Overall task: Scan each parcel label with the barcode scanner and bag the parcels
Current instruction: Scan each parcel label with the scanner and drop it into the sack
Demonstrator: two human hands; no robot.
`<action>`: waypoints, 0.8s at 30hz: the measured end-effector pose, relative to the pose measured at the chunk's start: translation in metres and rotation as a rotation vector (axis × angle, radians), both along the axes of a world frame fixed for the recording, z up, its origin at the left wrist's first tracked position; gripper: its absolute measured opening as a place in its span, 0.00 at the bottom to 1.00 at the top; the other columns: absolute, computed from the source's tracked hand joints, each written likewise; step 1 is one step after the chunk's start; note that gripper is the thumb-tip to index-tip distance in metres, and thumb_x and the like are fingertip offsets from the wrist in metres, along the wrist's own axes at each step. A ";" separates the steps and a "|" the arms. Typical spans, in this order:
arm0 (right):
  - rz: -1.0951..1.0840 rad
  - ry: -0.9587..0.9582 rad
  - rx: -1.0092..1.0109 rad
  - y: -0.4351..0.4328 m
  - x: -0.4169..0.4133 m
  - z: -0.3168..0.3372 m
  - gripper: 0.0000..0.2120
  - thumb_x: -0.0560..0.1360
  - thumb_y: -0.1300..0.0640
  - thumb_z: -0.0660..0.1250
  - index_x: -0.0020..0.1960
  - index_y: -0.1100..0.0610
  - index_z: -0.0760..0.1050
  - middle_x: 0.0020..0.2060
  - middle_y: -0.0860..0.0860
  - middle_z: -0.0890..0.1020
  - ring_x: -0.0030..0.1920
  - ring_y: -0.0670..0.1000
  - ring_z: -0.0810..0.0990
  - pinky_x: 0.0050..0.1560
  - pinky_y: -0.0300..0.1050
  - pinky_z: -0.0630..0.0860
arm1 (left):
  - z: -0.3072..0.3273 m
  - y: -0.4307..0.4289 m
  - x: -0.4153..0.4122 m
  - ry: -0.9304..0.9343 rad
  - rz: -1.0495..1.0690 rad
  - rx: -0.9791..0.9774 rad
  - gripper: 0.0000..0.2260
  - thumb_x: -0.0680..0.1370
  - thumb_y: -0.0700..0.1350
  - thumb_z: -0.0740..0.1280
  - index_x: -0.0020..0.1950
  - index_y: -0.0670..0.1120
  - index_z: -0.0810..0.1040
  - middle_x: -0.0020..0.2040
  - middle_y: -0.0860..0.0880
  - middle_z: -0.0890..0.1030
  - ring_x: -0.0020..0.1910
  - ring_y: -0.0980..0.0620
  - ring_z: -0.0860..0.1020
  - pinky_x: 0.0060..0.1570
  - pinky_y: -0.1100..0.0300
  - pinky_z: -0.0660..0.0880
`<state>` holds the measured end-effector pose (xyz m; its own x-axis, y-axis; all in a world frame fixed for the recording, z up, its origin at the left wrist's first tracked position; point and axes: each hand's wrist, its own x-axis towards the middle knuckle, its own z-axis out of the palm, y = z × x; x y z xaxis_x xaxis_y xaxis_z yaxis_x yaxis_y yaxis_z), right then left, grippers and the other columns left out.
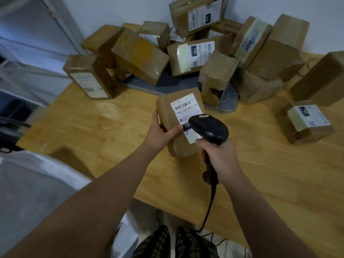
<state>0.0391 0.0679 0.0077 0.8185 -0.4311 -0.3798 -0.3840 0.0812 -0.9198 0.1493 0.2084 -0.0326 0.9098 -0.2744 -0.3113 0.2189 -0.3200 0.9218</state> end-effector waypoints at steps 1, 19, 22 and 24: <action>0.019 -0.005 0.011 0.010 0.001 -0.004 0.09 0.72 0.62 0.71 0.34 0.60 0.77 0.24 0.52 0.76 0.23 0.50 0.73 0.28 0.40 0.71 | 0.002 0.011 -0.006 0.014 0.046 -0.027 0.46 0.72 0.48 0.75 0.79 0.53 0.46 0.62 0.51 0.73 0.54 0.57 0.75 0.55 0.55 0.77; 0.460 -0.082 -0.027 0.330 -0.085 -0.065 0.09 0.71 0.64 0.74 0.49 0.54 0.79 0.37 0.48 0.81 0.39 0.38 0.80 0.36 0.30 0.74 | -0.025 0.405 -0.184 -0.113 0.335 0.327 0.47 0.69 0.49 0.78 0.77 0.62 0.49 0.64 0.59 0.67 0.62 0.60 0.71 0.59 0.54 0.74; 0.623 0.015 -0.333 0.355 -0.085 -0.093 0.06 0.70 0.55 0.73 0.44 0.51 0.76 0.35 0.48 0.80 0.38 0.45 0.80 0.38 0.43 0.76 | -0.060 0.432 -0.186 -0.051 0.220 0.623 0.48 0.68 0.53 0.77 0.78 0.57 0.48 0.68 0.48 0.63 0.66 0.46 0.68 0.63 0.49 0.69; 0.746 0.090 -0.503 0.365 -0.084 -0.109 0.07 0.72 0.55 0.71 0.43 0.50 0.72 0.34 0.47 0.78 0.37 0.44 0.77 0.34 0.41 0.71 | -0.088 0.443 -0.187 0.043 0.056 0.777 0.46 0.70 0.57 0.75 0.78 0.54 0.48 0.70 0.43 0.63 0.66 0.40 0.68 0.61 0.47 0.70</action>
